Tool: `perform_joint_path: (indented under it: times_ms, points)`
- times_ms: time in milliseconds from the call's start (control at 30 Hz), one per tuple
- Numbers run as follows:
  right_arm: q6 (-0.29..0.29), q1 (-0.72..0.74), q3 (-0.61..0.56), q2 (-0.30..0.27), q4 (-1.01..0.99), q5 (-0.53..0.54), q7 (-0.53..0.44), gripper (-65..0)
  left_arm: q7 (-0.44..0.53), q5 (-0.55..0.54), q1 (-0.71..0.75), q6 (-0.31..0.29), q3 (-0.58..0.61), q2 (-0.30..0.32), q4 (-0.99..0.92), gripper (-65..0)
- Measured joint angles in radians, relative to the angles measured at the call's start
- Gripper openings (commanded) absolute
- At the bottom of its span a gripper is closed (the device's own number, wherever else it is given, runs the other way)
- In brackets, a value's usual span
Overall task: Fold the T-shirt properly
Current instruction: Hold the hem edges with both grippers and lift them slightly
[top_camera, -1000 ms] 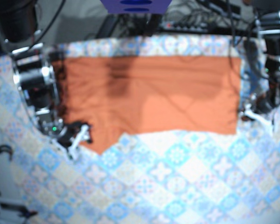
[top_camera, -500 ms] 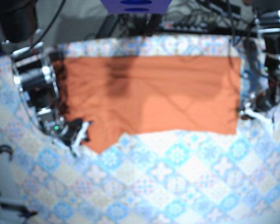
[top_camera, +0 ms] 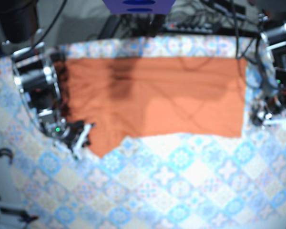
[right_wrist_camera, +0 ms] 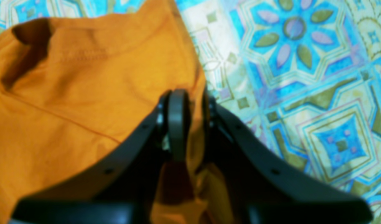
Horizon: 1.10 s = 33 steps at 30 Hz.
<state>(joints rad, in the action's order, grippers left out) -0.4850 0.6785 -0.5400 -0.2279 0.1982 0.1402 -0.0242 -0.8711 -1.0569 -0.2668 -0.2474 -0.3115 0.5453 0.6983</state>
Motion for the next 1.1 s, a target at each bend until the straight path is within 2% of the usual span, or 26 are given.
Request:
perform_joint_path:
  times_ms: [167, 367, 767, 1100]
  points:
    - [0.0, 0.0, 0.0, 0.001, 0.0, -0.001, 0.002, -56.4, 0.006, 0.0, -0.1, -0.004, -0.002, -0.02, -0.122, -42.6]
    - [0.0, 0.0, 0.0, 0.0, 0.002, -0.001, 0.002, -56.4, 0.105, 0.007, -0.18, 0.005, 0.001, -0.017, -0.285, -42.6]
    - [0.0, 0.0, 0.0, -0.002, 0.006, -0.001, 0.006, -56.4, 0.121, 0.008, -0.202, 0.003, 0.002, -0.097, -0.306, -42.6]
    - [0.0, 0.0, -0.001, -0.002, 0.006, -0.001, 0.005, -56.4, 0.158, -0.008, -0.164, -0.02, 0.002, -0.101, -0.303, -42.6]
